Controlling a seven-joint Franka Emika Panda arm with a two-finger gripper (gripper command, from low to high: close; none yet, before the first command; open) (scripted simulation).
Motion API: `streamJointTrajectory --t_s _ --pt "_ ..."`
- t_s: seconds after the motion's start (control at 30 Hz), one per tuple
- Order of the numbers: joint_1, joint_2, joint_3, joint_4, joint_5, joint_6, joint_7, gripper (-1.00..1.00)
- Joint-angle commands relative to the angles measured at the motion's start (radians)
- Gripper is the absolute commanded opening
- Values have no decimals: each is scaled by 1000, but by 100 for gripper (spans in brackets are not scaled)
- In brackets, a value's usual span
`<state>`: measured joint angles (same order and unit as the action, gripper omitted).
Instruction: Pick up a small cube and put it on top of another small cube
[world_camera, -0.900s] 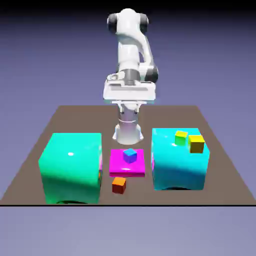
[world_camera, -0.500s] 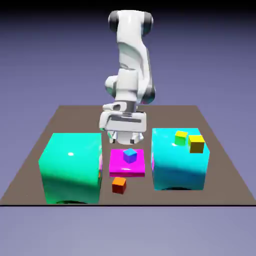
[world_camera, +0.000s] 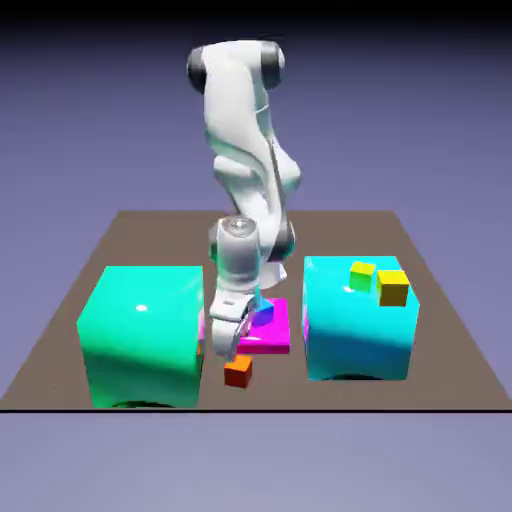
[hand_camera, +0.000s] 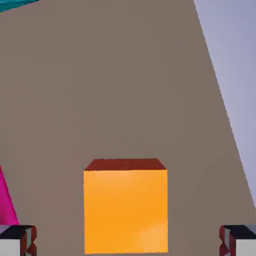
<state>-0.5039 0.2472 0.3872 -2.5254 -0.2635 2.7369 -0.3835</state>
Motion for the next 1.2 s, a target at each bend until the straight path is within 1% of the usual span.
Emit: streamJointTrajectory --t_s 0.0,0.5,0.53,0.57,1.1,1.17 --pt "36 11 -32 2 25 11 -18 0" --pt "564 178 -501 32 384 172 -277 0" --pt "564 178 -501 32 384 172 -277 -100" --pt "564 178 -501 32 384 172 -277 -100" --pt "-16 -5 14 -1 -11 -5 8 -100" --pt "-36 -11 32 -2 -25 -11 18 -100"
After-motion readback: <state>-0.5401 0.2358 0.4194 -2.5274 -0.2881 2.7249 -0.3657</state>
